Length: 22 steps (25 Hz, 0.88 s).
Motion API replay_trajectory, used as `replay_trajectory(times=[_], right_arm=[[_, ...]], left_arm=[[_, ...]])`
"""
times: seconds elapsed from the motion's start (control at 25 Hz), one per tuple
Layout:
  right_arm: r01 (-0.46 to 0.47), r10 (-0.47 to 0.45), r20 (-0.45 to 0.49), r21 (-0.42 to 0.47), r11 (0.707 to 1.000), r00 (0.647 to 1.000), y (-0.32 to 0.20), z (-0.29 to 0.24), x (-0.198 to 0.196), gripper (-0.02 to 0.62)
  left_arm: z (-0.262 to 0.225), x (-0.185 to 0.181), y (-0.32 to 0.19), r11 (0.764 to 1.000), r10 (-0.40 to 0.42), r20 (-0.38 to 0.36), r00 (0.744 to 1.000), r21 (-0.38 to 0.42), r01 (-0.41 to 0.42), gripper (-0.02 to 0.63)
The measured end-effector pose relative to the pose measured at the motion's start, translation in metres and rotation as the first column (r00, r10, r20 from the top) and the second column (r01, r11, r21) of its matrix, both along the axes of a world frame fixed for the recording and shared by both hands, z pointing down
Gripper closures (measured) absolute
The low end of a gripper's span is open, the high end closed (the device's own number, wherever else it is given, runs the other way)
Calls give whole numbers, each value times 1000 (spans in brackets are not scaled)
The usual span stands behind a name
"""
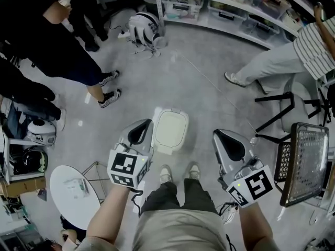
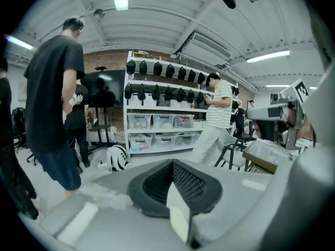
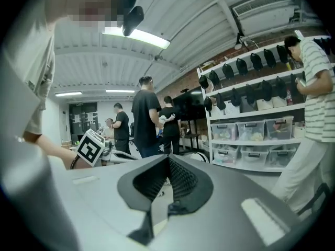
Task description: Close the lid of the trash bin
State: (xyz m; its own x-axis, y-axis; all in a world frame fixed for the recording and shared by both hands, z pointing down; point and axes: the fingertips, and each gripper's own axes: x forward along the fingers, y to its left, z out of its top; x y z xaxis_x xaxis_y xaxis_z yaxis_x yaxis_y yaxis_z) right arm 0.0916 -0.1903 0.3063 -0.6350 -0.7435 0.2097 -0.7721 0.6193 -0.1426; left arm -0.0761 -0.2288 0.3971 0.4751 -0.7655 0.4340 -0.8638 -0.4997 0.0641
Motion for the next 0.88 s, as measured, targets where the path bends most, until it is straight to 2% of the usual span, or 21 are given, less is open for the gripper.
replay_trajectory(times=[0.32,0.48,0.64,0.88], right_arm=[[-1,-3,37,95,995,999,39,-102,3,592],[12,-19,38,163,987,999,56,-141,7,592],[25,-34,34,219,975,999,70,-167,10,592],[67,-75,24,245,967,997,84,-195,2,592]], left_arm=[[-117,8,26,982,24,37,999,187,-31,603],[-156,13,40,973,1,19,1000,232,-5,603],[-189,16,60,959,25,-3,1000,282,-23,603],[-235,11,84,937,22,1,1000,349,-21,603]])
